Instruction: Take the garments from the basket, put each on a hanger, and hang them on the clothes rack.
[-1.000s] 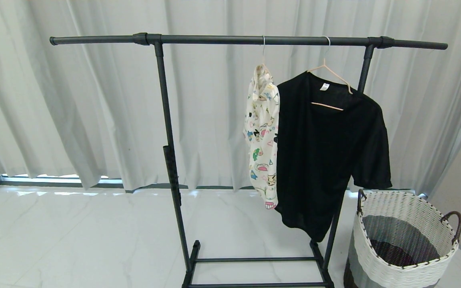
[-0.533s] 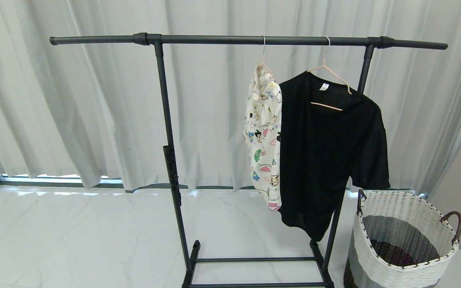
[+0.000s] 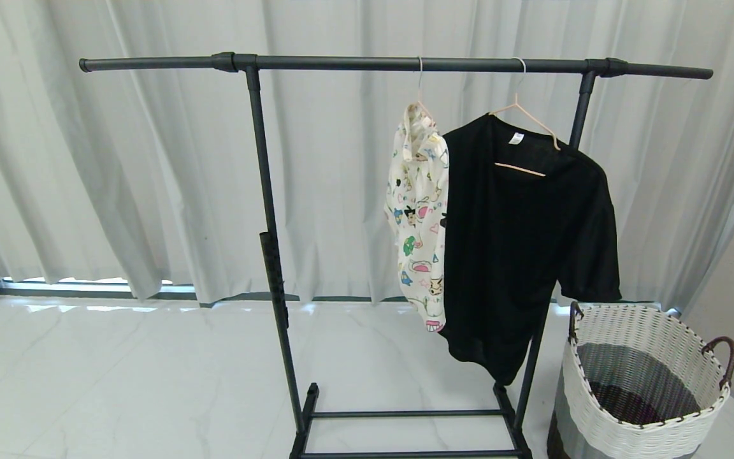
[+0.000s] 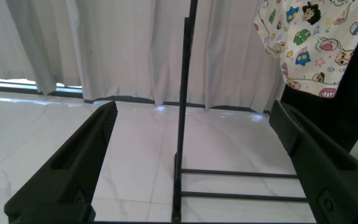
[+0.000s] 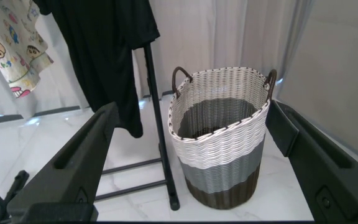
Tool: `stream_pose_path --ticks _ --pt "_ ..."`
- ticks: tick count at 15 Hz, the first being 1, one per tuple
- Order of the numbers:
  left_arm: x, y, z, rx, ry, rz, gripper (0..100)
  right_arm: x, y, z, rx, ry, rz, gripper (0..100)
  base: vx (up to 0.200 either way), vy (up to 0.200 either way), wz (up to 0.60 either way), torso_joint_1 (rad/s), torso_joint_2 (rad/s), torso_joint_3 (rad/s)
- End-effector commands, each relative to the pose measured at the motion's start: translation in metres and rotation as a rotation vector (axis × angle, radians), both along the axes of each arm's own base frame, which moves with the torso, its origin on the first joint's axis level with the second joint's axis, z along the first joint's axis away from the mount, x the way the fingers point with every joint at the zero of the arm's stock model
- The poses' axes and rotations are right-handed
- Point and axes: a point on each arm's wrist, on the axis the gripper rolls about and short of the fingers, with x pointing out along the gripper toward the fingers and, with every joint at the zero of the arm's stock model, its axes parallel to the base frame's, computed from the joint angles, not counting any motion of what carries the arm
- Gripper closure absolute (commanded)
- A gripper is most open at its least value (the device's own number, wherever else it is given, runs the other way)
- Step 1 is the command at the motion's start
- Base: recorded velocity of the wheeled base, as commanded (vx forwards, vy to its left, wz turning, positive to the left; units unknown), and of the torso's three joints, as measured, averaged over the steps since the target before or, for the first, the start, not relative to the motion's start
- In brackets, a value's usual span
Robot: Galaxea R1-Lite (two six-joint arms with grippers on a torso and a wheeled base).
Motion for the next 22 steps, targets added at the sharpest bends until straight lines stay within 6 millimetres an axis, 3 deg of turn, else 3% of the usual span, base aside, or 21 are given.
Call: stream_pose_path --ticks 1,22 --pt "0.0000 0.0000 0.0000 -0.001 0.000 -0.001 0 -0.0001 0.0000 -0.0001 0.000 -0.001 0.000 0 0.000 0.000 0.00 0.000 0.00 0.000" --pt "0.0000 0.0000 0.0000 -0.001 0.000 0.001 0 -0.0001 0.0000 -0.0001 0.000 -0.001 0.000 0 0.000 0.000 0.00 0.000 0.00 0.000"
